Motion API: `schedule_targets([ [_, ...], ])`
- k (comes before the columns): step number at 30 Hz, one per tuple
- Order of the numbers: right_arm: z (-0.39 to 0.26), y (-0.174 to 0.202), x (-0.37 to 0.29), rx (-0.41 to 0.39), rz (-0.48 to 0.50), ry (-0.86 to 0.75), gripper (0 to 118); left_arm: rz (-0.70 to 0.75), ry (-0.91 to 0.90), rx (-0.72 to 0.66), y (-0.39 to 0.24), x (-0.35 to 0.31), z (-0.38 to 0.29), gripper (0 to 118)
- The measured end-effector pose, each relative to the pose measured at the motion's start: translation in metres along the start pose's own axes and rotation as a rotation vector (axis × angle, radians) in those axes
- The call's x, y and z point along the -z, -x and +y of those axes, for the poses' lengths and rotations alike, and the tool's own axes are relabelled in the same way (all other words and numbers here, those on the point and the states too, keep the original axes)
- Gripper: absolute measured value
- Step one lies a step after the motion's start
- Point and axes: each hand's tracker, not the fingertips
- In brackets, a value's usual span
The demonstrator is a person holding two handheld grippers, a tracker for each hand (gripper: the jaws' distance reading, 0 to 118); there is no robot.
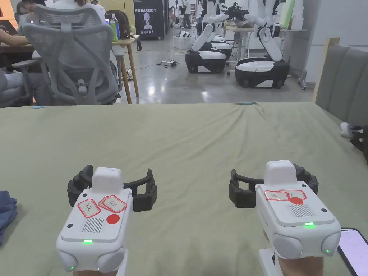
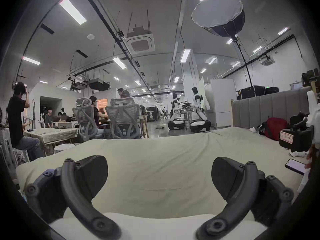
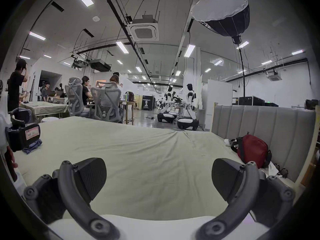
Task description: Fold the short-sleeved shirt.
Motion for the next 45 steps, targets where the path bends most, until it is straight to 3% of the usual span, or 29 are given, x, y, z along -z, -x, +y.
schedule_targets([
  [45, 0.0023, -0.0012, -0.0034, 0.0, -0.043, -0.011, 118, -0.031, -0.015, 0.037, -0.0087, -0.0078, 0.0036, 118],
])
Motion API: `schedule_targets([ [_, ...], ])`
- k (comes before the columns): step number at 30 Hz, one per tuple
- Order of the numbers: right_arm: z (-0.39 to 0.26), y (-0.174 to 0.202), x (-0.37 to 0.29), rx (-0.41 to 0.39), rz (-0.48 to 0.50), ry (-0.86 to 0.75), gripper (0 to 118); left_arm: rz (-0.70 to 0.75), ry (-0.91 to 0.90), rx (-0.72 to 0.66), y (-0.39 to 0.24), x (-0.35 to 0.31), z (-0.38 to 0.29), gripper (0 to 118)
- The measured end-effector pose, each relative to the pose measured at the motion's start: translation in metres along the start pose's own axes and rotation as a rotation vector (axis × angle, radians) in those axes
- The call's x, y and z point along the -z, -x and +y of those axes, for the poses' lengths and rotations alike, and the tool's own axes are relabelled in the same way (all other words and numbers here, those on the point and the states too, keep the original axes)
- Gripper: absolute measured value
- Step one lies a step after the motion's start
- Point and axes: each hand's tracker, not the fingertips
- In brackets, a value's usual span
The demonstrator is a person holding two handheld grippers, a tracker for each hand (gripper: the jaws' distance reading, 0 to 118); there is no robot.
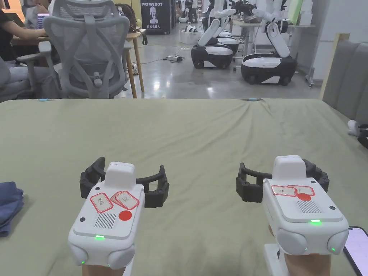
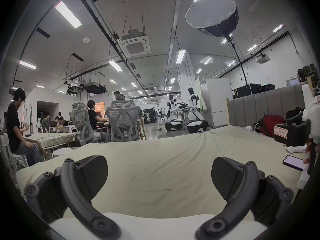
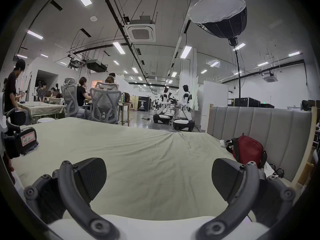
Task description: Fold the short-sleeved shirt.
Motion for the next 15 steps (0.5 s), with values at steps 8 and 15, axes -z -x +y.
schedule_targets([
  [8, -0.0005, 0.0015, 0.0008, 0.003, 0.014, 0.007, 118, -0.008, 0.005, 0.01, -0.004, -0.0005, -0.0019, 118],
  [15, -0.0031, 0.0017, -0.0003, 0.007, 0.012, 0.017, 118, -0.004, -0.002, 0.017, -0.0067, -0.0003, -0.0032, 118],
])
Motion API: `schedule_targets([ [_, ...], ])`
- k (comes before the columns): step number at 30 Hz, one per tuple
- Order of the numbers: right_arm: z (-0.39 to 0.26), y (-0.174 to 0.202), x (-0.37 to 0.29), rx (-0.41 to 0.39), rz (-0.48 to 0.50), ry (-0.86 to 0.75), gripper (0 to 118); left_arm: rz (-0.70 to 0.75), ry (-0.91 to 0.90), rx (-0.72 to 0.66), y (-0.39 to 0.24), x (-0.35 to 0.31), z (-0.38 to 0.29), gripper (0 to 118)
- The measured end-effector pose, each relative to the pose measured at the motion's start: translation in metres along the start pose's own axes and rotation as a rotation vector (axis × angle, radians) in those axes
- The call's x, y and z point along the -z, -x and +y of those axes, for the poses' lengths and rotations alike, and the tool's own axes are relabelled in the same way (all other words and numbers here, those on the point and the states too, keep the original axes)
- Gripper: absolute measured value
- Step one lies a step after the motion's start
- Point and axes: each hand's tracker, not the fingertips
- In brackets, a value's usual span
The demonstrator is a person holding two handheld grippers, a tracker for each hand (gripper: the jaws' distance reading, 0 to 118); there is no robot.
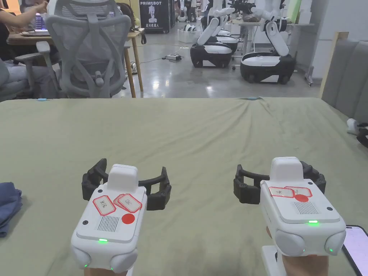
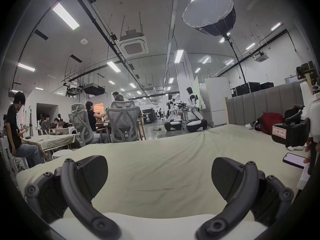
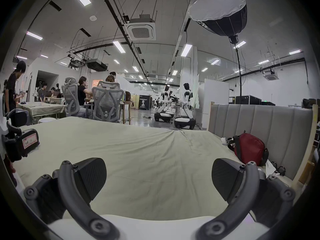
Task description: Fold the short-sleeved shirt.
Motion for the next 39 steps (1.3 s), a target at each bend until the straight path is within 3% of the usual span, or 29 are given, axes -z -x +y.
schedule_targets([
  [28, 0.001, 0.005, -0.006, 0.015, 0.023, 0.001, 118, 0.025, 0.012, -0.027, 0.008, -0.008, -0.004, 118],
  [33, 0.003, 0.002, -0.002, 0.063, 0.025, 0.038, 118, 0.021, 0.013, -0.018, 0.007, -0.008, -0.004, 118],
  [39, 0.018, 0.012, 0.015, 0.243, -0.052, 0.302, 118, 0.014, 0.017, -0.014, 0.004, -0.005, -0.003, 118],
])
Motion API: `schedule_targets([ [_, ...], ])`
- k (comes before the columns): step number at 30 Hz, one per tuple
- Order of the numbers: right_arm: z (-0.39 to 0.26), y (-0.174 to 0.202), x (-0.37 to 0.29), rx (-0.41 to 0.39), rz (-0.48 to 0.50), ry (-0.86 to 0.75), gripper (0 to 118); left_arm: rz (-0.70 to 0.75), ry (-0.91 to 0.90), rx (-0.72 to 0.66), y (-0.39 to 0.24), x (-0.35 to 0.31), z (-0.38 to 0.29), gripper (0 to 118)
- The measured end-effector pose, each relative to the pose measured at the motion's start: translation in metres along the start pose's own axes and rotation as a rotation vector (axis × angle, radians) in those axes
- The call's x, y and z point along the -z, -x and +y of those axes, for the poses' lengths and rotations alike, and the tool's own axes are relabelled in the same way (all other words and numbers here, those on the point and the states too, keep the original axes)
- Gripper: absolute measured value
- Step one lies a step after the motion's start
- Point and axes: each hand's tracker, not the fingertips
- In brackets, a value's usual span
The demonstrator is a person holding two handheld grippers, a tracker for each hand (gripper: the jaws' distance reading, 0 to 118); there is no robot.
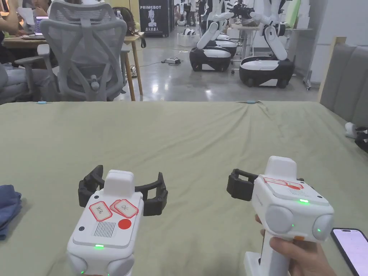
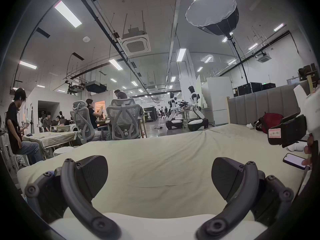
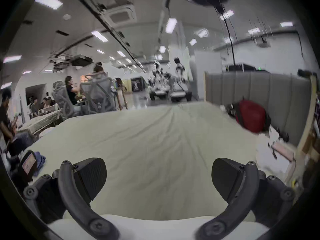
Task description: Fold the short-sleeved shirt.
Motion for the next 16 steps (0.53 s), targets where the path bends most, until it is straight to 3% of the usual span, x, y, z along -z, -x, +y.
schedule_targets([
  [4, -0.002, 0.003, 0.001, 0.026, 0.07, 0.012, 118, -0.005, 0.0, 0.011, -0.002, 0.0, 0.002, 118],
  [12, -0.006, 0.006, 0.002, -0.023, 0.026, -0.04, 118, -0.003, 0.005, 0.021, 0.0, 0.002, 0.002, 118],
  [16, 0.004, -0.005, -0.005, -0.048, 0.153, -0.067, 118, 0.005, 0.015, -0.005, 0.003, 0.006, 0.005, 118],
])
